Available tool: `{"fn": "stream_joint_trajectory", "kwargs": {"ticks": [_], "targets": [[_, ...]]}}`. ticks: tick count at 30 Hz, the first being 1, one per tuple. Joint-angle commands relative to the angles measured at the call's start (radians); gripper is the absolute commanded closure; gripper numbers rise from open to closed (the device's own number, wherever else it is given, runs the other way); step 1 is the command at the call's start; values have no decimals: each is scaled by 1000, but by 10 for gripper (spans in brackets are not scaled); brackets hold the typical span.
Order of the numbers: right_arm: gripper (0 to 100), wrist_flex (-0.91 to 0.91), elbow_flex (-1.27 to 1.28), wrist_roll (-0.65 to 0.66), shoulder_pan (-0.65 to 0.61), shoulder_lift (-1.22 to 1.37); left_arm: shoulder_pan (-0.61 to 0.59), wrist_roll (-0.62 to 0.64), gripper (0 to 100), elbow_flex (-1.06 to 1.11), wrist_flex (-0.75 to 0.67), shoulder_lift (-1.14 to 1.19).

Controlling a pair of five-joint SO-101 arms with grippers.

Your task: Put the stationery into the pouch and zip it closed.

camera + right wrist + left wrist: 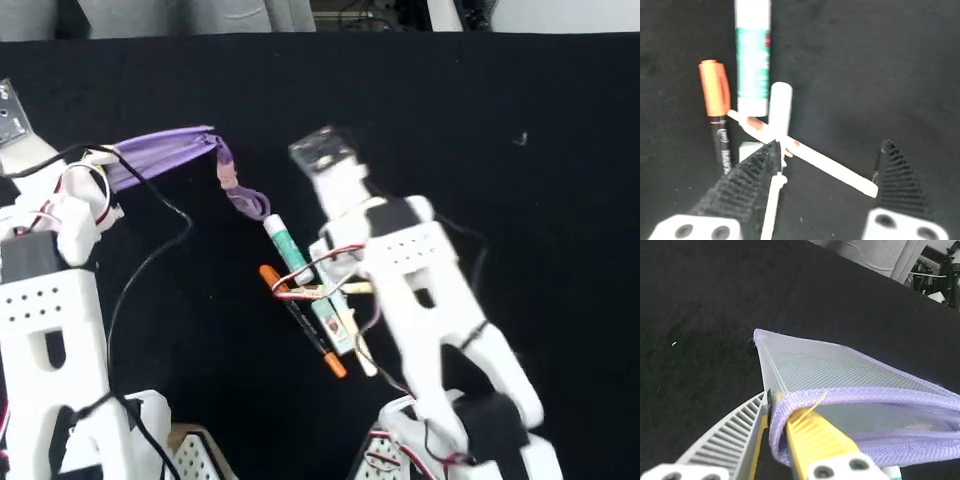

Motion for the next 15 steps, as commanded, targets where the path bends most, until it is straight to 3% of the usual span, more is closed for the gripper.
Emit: {"fn": "stream_joint_trajectory", "kwargs": {"ticks": [1,15], "targets": [[702,-112,10,-35,-60,68,-4,12,971,-64,-38,60],[702,-175,-68,-40,-60,325,-7,14,971,-64,-63,110]]}}
